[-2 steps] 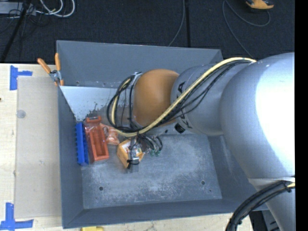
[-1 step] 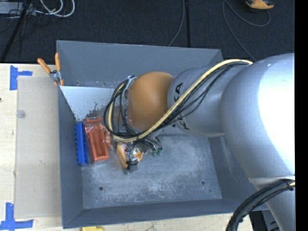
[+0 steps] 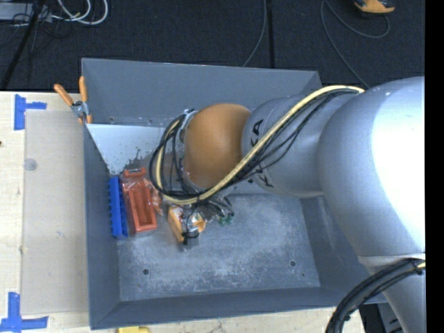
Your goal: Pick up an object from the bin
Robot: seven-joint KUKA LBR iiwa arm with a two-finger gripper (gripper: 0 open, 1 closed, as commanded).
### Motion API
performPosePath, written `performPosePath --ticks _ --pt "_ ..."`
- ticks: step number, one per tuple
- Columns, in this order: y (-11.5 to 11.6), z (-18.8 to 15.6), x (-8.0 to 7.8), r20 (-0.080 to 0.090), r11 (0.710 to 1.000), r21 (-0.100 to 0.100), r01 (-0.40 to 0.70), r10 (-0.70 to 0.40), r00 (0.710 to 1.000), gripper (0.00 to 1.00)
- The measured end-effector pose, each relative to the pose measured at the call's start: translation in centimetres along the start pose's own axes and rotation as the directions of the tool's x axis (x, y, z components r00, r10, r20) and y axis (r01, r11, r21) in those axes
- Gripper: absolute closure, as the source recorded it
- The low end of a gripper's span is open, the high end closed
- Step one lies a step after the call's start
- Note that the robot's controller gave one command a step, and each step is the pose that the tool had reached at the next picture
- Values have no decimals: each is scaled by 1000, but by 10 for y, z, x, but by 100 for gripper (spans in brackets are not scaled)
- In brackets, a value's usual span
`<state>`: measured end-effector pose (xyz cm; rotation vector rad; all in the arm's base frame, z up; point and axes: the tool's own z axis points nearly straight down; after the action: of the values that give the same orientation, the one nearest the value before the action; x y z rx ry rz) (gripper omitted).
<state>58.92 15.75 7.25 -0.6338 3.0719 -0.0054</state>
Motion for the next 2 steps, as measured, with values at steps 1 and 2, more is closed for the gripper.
performPosePath --ticks 1,2 --pt "0 -34 4 -8 1000 -3 0 0 1000 100" --pt "1 -81 -2 -1 1000 -1 10 -10 1000 100"
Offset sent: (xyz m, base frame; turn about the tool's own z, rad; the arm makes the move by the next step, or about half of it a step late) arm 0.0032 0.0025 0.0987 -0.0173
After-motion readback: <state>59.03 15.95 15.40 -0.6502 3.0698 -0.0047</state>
